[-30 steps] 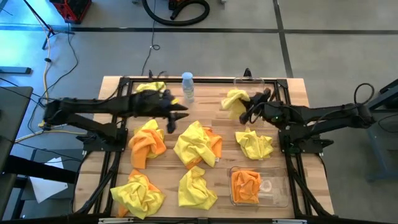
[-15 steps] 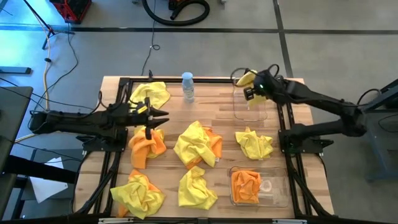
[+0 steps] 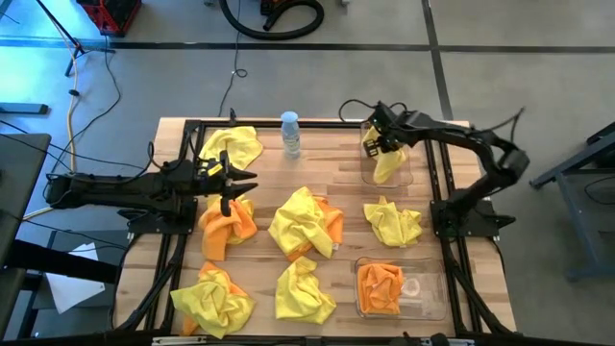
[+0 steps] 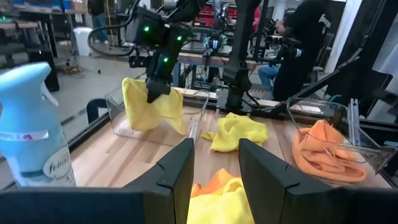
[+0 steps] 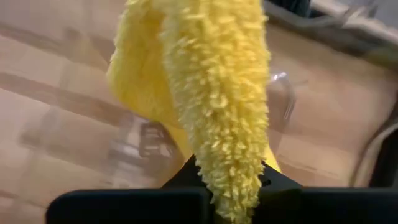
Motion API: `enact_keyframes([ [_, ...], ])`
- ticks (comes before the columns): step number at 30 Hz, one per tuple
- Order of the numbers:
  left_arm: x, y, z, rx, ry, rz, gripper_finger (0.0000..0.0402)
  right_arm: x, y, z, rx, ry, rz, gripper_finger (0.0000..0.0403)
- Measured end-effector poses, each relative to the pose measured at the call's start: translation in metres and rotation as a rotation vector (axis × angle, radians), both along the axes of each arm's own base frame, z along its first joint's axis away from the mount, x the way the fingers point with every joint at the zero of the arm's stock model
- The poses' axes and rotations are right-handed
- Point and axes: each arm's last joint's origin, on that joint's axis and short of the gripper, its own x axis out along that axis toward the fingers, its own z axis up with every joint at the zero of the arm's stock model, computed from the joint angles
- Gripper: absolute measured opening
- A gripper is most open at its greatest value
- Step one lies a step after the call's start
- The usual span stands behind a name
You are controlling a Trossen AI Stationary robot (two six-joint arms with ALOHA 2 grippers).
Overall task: Sort microfiber towel by color & place in baskets
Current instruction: Put the yellow microfiber cloth into the top transparent bin
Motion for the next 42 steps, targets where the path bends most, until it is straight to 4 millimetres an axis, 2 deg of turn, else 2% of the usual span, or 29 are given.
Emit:
enact_keyframes([
  [4,0.000,0.000,-0.003,-0.075,0.015,0.005,0.0115,0.003,-0.006,-0.011,0.052,-0.009,0.007,0.0062],
  [9,-0.001,0.000,-0.010,-0.132,0.086,0.012,0.0115,0.006,-0.006,-0.008,0.075,-0.071,0.045,0.0125],
  [15,-0.001,0.000,-0.012,-0.151,0.102,0.015,0.0115,0.005,-0.006,0.030,0.039,-0.094,0.023,0.0178],
  [19,-0.001,0.000,-0.009,-0.152,0.075,0.014,0.0115,0.009,-0.011,0.058,-0.035,-0.134,-0.029,0.0184],
  [22,-0.002,0.000,-0.009,-0.152,0.069,0.014,0.0115,0.015,-0.012,0.061,-0.041,-0.150,-0.024,0.0172],
  [25,-0.002,0.000,-0.009,-0.153,0.071,0.014,0.0115,0.017,-0.011,0.050,-0.012,-0.123,-0.019,0.0142],
  [35,-0.002,-0.001,-0.009,-0.207,0.065,-0.016,0.0115,0.014,-0.024,-0.020,0.052,-0.022,-0.065,0.0009],
  [39,-0.002,-0.001,-0.009,-0.207,0.065,-0.017,0.0115,0.016,-0.027,-0.043,0.072,0.000,-0.066,0.0011],
  [42,-0.002,-0.001,-0.009,-0.207,0.065,-0.017,0.0115,0.018,-0.028,-0.051,0.104,0.003,-0.063,0.0015],
])
